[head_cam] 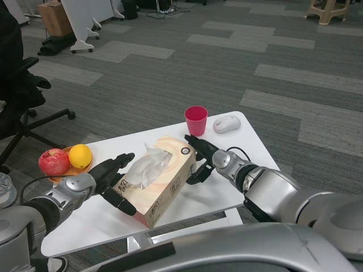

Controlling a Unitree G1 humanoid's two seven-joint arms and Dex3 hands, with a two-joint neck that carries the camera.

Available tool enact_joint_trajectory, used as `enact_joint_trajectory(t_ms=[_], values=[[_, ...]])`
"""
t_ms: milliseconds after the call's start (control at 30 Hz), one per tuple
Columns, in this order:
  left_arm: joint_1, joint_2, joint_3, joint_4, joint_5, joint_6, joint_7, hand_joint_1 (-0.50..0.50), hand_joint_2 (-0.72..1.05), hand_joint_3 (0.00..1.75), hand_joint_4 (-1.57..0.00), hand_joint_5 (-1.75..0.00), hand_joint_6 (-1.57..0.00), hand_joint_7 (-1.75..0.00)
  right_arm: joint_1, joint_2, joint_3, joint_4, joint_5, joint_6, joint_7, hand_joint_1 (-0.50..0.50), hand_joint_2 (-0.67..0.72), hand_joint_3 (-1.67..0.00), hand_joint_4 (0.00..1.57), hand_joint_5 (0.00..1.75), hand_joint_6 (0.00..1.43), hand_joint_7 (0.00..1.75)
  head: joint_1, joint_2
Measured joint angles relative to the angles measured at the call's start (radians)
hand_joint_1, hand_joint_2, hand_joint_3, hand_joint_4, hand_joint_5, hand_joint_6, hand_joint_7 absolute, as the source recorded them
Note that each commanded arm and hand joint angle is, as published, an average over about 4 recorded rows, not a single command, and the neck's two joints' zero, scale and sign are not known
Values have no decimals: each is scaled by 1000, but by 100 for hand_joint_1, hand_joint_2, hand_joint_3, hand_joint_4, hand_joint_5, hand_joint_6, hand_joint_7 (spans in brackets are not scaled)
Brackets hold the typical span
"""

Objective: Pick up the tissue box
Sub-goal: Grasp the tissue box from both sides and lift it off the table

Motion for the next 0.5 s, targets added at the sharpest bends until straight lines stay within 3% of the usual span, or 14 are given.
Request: enact_joint_trajectory(t_ms=[233, 500], values=[[0, -1, 0, 0, -3, -5, 0, 50, 34, 9, -41, 0, 0, 0, 4, 2, -4, -14, -1, 0, 1, 12, -35, -71, 0, 145, 0, 0, 2, 0], [0, -1, 0, 1, -5, -5, 0, 50, 34, 7, -41, 0, 0, 0, 15, 3, -21, -24, -1, 0, 3, 12, -35, -71, 0, 126, 0, 0, 3, 0]])
